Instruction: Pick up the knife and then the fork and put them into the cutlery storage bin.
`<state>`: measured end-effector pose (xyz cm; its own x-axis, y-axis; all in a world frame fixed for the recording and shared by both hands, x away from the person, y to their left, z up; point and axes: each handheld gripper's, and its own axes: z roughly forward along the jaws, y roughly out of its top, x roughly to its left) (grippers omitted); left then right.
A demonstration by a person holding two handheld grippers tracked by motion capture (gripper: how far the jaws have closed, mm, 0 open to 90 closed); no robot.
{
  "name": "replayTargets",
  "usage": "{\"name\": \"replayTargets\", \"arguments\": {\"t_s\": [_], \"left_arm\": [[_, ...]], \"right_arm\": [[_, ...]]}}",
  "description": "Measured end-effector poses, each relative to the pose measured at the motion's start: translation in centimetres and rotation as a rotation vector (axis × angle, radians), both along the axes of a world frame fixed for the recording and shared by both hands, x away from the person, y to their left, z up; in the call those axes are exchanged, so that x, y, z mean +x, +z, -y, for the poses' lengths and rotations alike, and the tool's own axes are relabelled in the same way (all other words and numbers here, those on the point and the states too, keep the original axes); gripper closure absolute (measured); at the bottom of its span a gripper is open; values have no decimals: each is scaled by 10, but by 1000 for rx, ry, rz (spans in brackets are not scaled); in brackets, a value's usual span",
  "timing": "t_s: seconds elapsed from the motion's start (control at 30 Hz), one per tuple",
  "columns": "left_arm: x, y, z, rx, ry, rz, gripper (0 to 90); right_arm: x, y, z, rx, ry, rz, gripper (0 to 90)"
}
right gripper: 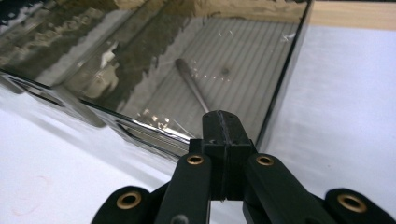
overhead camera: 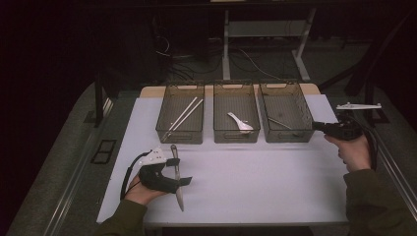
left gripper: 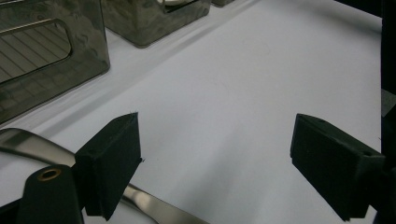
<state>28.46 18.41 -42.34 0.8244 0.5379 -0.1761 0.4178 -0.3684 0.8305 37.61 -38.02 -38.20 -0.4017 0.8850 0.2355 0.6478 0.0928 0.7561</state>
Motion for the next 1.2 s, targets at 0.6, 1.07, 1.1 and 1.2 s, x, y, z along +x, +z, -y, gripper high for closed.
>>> {"name": "replayTargets", "arguments": {"t_s": [0.6,1.07,1.1,1.2], "left_arm": [[6,0,-18,67,107,23,387],[50,-13,-30,217,254,-31,892],[52,-14,-31,218,251,-47,892],[45,-14,-30,229,200,-72,892]], "right_arm": [[-55,-2,-44,12,252,65,412],[-93,-28,-75,19,366,57,295],[-95,-29,-76,9,372,55,295],[-101,-32,-79,3,377,41,295]]}}
